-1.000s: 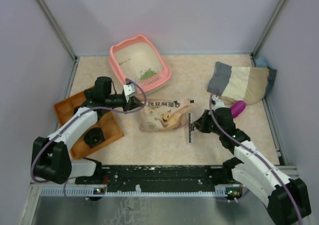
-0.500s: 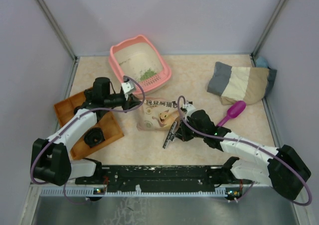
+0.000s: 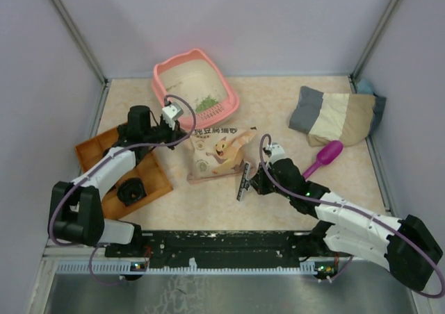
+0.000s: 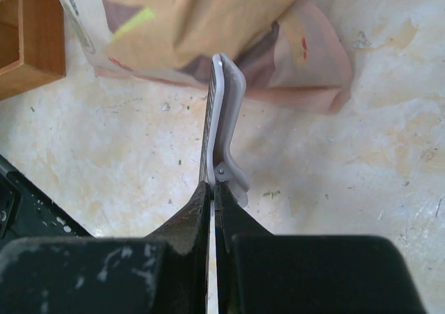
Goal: Fill the litter box with clean litter
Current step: Pick up the clamp at the center of the board, then place the cat litter bag at the center of the board, then clamp the cat litter bag at the center of the board.
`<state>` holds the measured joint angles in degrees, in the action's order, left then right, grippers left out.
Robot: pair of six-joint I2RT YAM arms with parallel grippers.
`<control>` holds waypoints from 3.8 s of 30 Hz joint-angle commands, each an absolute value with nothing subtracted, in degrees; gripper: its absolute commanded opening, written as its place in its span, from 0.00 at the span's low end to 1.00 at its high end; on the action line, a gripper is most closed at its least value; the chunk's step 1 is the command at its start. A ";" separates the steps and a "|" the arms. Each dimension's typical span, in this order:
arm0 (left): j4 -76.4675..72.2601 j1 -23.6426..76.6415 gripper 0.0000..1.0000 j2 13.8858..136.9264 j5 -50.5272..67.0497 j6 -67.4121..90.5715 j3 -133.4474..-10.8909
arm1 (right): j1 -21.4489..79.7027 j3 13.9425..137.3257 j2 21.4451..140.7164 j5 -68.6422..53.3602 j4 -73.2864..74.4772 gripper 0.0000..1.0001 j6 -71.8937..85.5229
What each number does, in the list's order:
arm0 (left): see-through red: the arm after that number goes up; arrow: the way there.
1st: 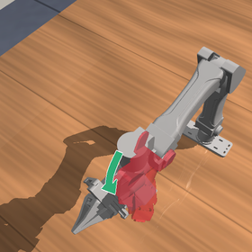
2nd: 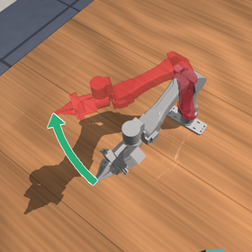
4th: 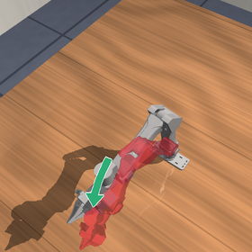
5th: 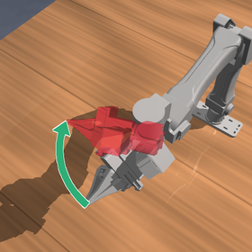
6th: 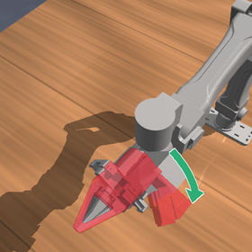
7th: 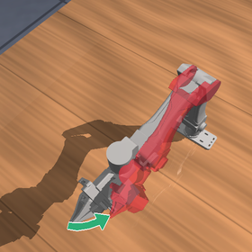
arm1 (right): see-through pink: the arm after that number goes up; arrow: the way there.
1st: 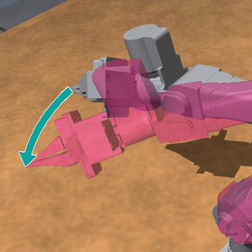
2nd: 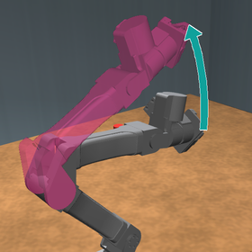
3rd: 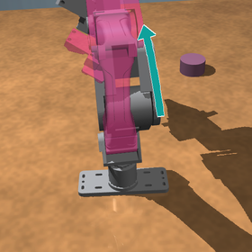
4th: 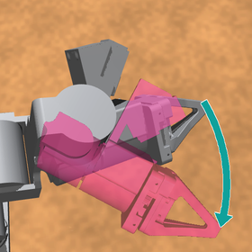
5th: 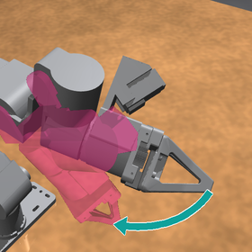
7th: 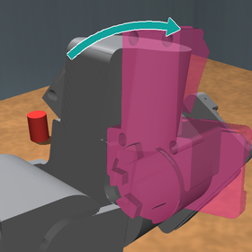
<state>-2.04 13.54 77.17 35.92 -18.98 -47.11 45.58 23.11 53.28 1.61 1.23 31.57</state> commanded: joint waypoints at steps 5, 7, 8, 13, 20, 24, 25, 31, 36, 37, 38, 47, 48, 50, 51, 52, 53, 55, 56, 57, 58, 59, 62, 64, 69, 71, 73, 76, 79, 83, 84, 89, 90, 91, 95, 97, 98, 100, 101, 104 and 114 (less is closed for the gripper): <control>-11.01 7.56 0.00 83.90 30.24 -13.32 -53.75 | 46.05 21.73 51.07 3.99 -0.61 0.00 31.51; -10.93 7.29 0.00 85.12 29.89 -12.90 -54.36 | 46.03 21.76 51.05 4.10 -0.59 0.00 31.41; -10.83 7.23 0.04 85.42 29.40 -12.72 -54.54 | 46.05 21.77 51.02 4.17 -0.66 0.00 31.30; -9.84 7.20 0.24 84.18 29.50 -12.68 -54.59 | 46.05 22.50 50.11 4.89 0.63 0.00 28.67; -7.45 7.21 0.49 76.76 29.78 -7.70 -55.22 | 46.02 26.59 46.55 4.26 3.00 0.00 26.02; -3.91 7.23 0.57 73.72 30.36 1.31 -57.63 | 46.03 27.89 44.80 -0.99 -0.80 0.00 25.09; -2.61 7.24 0.59 73.24 32.37 1.82 -58.32 | 46.01 28.13 44.36 -1.98 -2.19 0.00 25.05; -5.98 7.91 0.63 69.90 49.52 13.96 -56.38 | 46.01 30.26 43.00 -4.63 -10.88 0.00 26.19; -21.93 9.72 0.69 65.49 62.27 23.44 -47.10 | 46.04 31.86 42.96 -5.47 -19.15 0.00 31.40; -24.99 9.98 0.70 64.73 63.15 25.65 -45.45 | 46.04 32.05 42.98 -5.23 -20.60 0.00 32.76; -28.01 10.51 0.71 64.15 64.07 27.91 -44.13 | 45.98 32.15 43.08 -5.06 -22.38 0.00 33.81; -37.74 20.24 0.71 66.71 66.38 32.98 -39.15 | 46.05 35.69 48.81 -8.90 -30.30 0.00 39.90; -37.56 20.99 0.70 66.88 66.17 32.55 -39.14 | 46.03 36.17 49.45 -9.30 -30.36 0.00 40.21; -36.67 21.94 0.68 67.49 65.88 31.34 -39.32 | 46.06 36.67 50.26 -10.00 -30.92 0.00 40.87; -36.53 22.12 0.65 67.73 65.96 30.70 -39.43 | 46.03 36.80 50.47 -10.24 -31.09 0.00 41.07; -36.33 22.35 0.64 67.94 66.11 30.14 -39.57 | 46.06 36.90 50.61 -10.24 -31.13 0.00 41.23; -35.74 22.34 0.60 68.07 66.21 29.60 -39.74 | 46.04 36.96 50.66 -10.22 -31.19 0.00 41.34; -35.34 22.62 0.52 68.28 66.56 29.15 -40.18 | 46.01 36.91 50.71 -10.33 -31.20 0.00 41.40; -35.22 22.73 0.47 68.36 66.47 29.15 -40.26 | 46.03 36.91 50.70 -10.38 -31.16 0.00 41.47; -34.99 22.81 0.42 68.49 66.49 29.08 -40.51 | 46.01 36.91 50.76 -10.48 -31.12 0.00 41.56; -34.79 22.88 0.35 68.78 66.73 29.02 -40.75 | 46.00 36.85 50.72 -10.42 -31.16 0.00 41.72; -34.14 23.01 0.29 69.08 66.91 29.05 -41.10 | 45.99 36.76 50.70 -10.35 -31.37 0.00 41.89; -33.93 23.47 0.09 69.65 68.10 29.76 -41.78 | 46.04 36.35 50.68 -10.55 -32.42 0.00 42.26; -34.00 23.63 0.00 69.26 67.34 30.30 -42.05 | 46.08 35.76 50.23 -9.49 -32.59 0.21 42.76; -39.20 24.33 0.00 66.38 61.03 36.07 -40.77 | 46.05 30.31 48.28 -4.42 -41.11 0.74 46.93; -43.42 24.95 0.00 66.14 59.99 40.59 -40.02 | 46.08 29.98 49.24 -5.49 -43.51 0.74 47.36; -47.04 25.57 0.00 66.41 59.45 43.47 -39.45 | 46.08 30.98 50.57 -7.54 -44.12 0.74 47.44; -50.13 26.59 0.00 66.94 59.14 45.83 -38.90 | 46.05 31.24 52.25 -10.04 -47.68 0.68 47.49; -50.75 27.28 0.00 67.19 58.96 46.14 -38.93 | 46.05 30.95 52.43 -9.93 -48.99 0.54 47.23; -50.92 27.53 0.00 67.44 58.76 47.19 -39.02 | 46.05 30.44 52.18 -9.56 -50.38 0.41 47.31; -51.68 27.59 0.00 67.60 58.84 47.84 -38.90 | 46.07 30.43 52.32 -9.42 -50.43 0.42 47.43; -57.70 27.87 0.00 69.25 60.05 52.40 -38.62 | 46.03 30.38 53.69 -10.44 -52.80 0.37 47.69; -58.03 27.94 0.00 69.42 60.26 52.77 -38.64 | 46.05 30.33 53.92 -10.52 -53.29 0.32 47.72; -57.98 27.95 0.00 69.29 60.29 52.75 -38.61 | 46.05 30.30 54.10 -10.57 -53.56 0.22 47.57; -54.83 28.00 0.12 67.95 59.28 50.47 -38.59 | 46.05 29.29 53.52 -9.58 -54.58 0.00 46.40; -50.52 27.95 0.38 66.92 58.29 47.55 -39.04 | 46.05 29.22 52.53 -9.03 -53.46 0.00 44.99; -47.98 27.99 0.49 66.36 57.37 45.46 -39.32 | 46.10 29.31 51.91 -8.54 -52.08 0.00 44.09; -40.71 27.91 0.60 65.07 54.64 39.00 -40.42 | 46.01 29.60 49.81 -6.92 -46.63 0.00 41.75; -34.57 27.87 0.62 64.36 52.53 34.31 -41.19 | 46.04 29.99 48.57 -6.18 -43.12 0.00 40.07; -18.95 27.70 0.64 63.49 44.60 22.16 -45.33 | 45.97 32.88 44.32 -3.38 -29.22 0.00 31.64; 4.35 20.16 0.66 73.48 35.33 -1.97 -60.60 | 45.97 38.35 35.30 -0.68 -3.43 0.00 15.04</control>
